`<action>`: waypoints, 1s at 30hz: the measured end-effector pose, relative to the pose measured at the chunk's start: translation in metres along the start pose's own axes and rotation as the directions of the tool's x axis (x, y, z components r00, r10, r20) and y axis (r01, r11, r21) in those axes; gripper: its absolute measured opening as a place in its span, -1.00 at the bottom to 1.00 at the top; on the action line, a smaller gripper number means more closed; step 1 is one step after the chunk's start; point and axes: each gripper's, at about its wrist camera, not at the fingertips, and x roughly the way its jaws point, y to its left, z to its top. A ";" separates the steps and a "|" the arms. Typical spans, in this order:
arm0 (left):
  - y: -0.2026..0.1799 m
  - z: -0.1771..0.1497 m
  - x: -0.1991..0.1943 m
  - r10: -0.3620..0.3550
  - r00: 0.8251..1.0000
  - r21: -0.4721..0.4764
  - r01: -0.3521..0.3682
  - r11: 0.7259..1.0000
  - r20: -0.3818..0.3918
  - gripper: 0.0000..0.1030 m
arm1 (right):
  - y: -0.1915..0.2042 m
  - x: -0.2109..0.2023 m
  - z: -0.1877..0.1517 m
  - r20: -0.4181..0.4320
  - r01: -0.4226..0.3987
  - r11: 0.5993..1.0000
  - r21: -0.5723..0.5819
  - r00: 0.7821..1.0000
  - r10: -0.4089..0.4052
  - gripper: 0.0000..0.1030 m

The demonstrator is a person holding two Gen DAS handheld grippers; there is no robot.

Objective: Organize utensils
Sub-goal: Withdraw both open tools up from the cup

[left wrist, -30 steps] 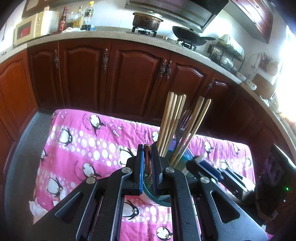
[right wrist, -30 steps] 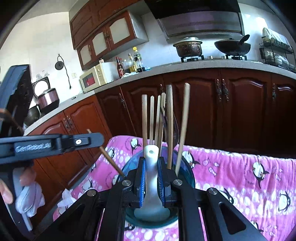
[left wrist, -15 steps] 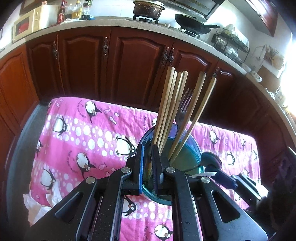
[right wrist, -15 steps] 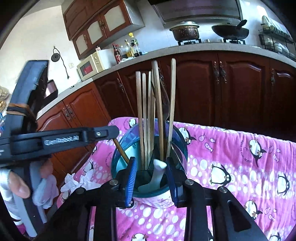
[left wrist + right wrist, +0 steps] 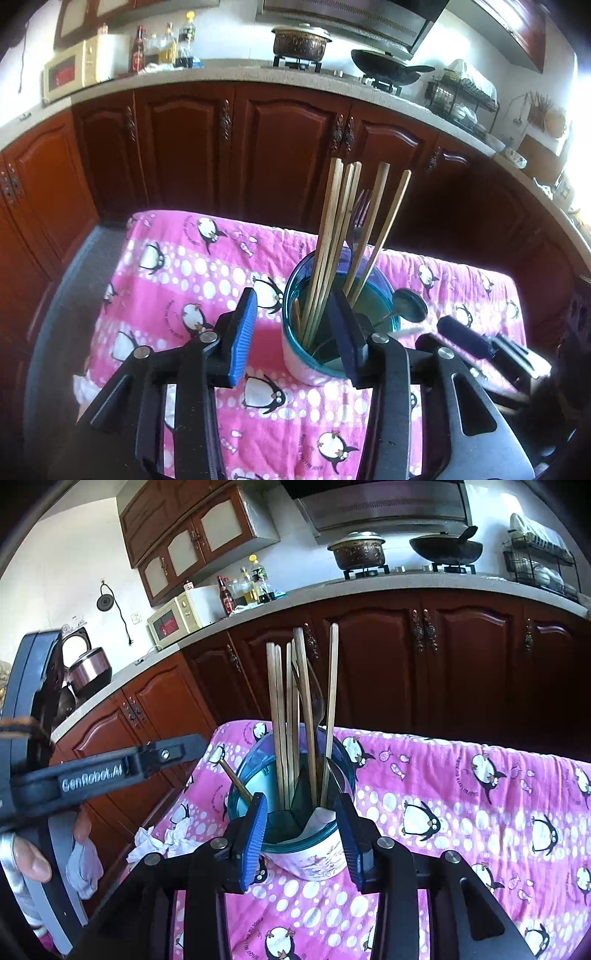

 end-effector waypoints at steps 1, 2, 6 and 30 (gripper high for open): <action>-0.001 -0.002 -0.003 0.005 1.000 0.002 -0.005 1.000 0.002 -0.17 | 0.002 -0.004 0.001 0.005 0.004 1.000 -0.005 1.000 -0.004 -0.23; -0.002 -0.004 -0.006 0.009 1.000 0.003 -0.009 1.000 0.004 -0.16 | 0.003 -0.006 0.002 0.007 0.007 1.000 -0.008 1.000 -0.007 -0.23; -0.009 -0.013 -0.019 0.034 0.999 0.019 -0.034 0.999 0.021 -0.16 | 0.007 -0.018 0.003 0.014 0.028 1.000 -0.011 1.000 -0.028 -0.21; -0.021 -0.035 -0.077 0.089 0.988 0.003 -0.090 0.996 0.125 -0.16 | 0.031 -0.052 0.009 0.013 0.147 0.989 -0.005 0.989 -0.147 0.23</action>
